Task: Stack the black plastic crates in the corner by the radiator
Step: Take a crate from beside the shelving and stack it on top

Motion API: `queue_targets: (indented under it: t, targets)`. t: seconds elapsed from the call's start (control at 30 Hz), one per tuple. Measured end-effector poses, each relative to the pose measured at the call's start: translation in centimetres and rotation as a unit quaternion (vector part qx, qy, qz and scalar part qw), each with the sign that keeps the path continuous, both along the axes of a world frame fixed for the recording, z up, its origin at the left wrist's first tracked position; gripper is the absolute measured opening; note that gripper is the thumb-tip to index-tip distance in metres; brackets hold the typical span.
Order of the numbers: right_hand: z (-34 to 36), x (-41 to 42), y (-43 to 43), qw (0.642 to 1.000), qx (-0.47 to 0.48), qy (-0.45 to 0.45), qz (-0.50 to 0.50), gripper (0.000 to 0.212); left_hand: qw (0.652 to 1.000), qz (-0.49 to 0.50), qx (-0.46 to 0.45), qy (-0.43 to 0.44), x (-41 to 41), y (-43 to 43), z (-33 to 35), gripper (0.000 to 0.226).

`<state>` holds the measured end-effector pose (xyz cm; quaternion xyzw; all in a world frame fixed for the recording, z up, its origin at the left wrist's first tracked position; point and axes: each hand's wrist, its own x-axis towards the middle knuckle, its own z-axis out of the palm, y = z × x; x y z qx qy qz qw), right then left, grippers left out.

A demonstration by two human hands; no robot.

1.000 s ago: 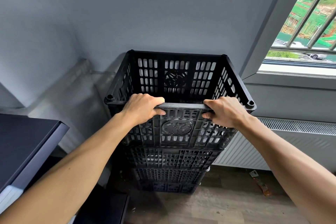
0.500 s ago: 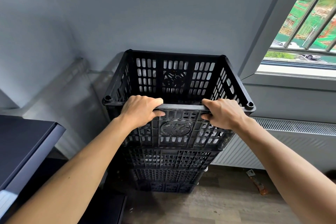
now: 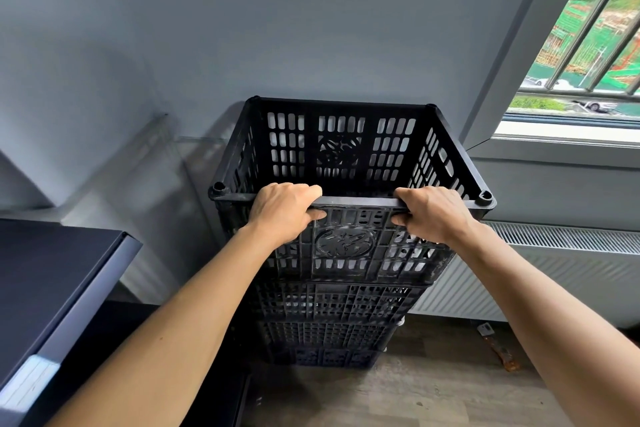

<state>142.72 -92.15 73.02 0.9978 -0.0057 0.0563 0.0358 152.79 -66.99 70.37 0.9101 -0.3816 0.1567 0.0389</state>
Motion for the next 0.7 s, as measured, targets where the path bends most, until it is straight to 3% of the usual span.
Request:
queue_targets:
  t: [0.7]
  targets:
    - [-0.3,0.4,-0.1,0.999,0.006,-0.008,-0.031,0.019,0.997,-0.006,0.003,0.073,0.8,-0.1,1.0,0.024]
